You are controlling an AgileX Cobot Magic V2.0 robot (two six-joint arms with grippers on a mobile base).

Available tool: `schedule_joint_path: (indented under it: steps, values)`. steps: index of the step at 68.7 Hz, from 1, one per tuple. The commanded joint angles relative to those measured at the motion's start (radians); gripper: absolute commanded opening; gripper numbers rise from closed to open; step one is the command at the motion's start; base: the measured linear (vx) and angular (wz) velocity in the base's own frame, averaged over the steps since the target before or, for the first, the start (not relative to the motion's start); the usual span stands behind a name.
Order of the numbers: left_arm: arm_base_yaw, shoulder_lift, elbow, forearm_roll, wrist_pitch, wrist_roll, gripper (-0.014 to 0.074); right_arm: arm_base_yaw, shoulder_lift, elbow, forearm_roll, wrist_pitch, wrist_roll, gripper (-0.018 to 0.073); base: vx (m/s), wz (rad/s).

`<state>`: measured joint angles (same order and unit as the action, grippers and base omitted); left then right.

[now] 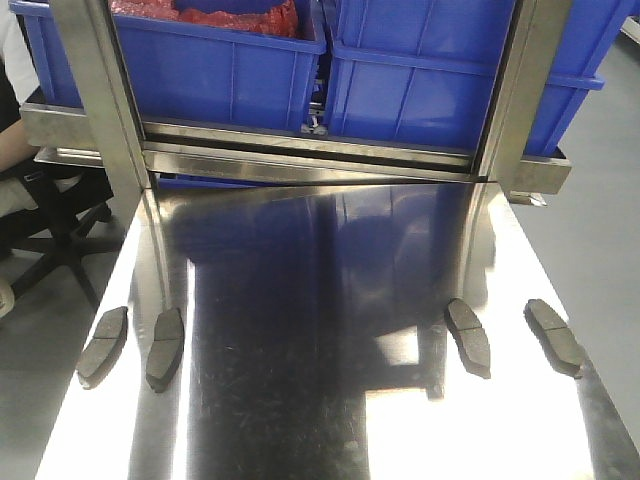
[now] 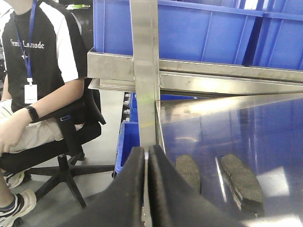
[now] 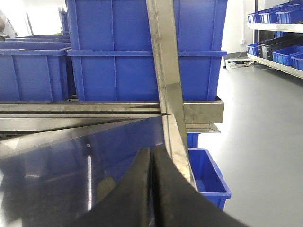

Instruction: Move and align brake pads A on conveyor

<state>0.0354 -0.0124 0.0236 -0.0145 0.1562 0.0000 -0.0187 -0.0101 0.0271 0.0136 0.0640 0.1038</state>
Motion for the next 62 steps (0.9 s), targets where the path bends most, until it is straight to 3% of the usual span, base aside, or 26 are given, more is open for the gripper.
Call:
schedule_joint_path:
  steps: [1, 13, 24, 37, 51, 57, 62]
  values:
    - [0.003, -0.003, -0.009, -0.003, -0.118, 0.0, -0.0006, -0.007, -0.015, 0.021, -0.003, -0.076, -0.003, -0.0008, 0.0, 0.0]
    - [0.003, -0.002, -0.081, -0.01, -0.151, 0.0, -0.0006, -0.007, -0.015, 0.021, -0.003, -0.076, -0.003, -0.0008, 0.0, 0.0]
    - [0.003, 0.071, -0.292, -0.001, 0.023, 0.0, -0.0006, -0.007, -0.015, 0.021, -0.003, -0.076, -0.003, -0.0008, 0.0, 0.0]
    - [0.003, 0.304, -0.488, -0.002, 0.266, 0.0, -0.0006, -0.007, -0.015, 0.021, -0.003, -0.076, -0.003, -0.0008, 0.0, 0.0]
    - [0.003, 0.414, -0.527, -0.003, 0.299, 0.0, 0.0004, -0.007, -0.015, 0.021, -0.003, -0.076, -0.003, -0.0008, 0.0, 0.0]
    - [0.003, 0.414, -0.527, -0.003, 0.297, 0.0, 0.0059, -0.007, -0.015, 0.021, -0.003, -0.076, -0.003, -0.0008, 0.0, 0.0]
    - [0.003, 0.414, -0.527, -0.003, 0.297, 0.0, 0.0165, -0.007, -0.015, 0.021, -0.003, -0.076, -0.003, -0.0008, 0.0, 0.0]
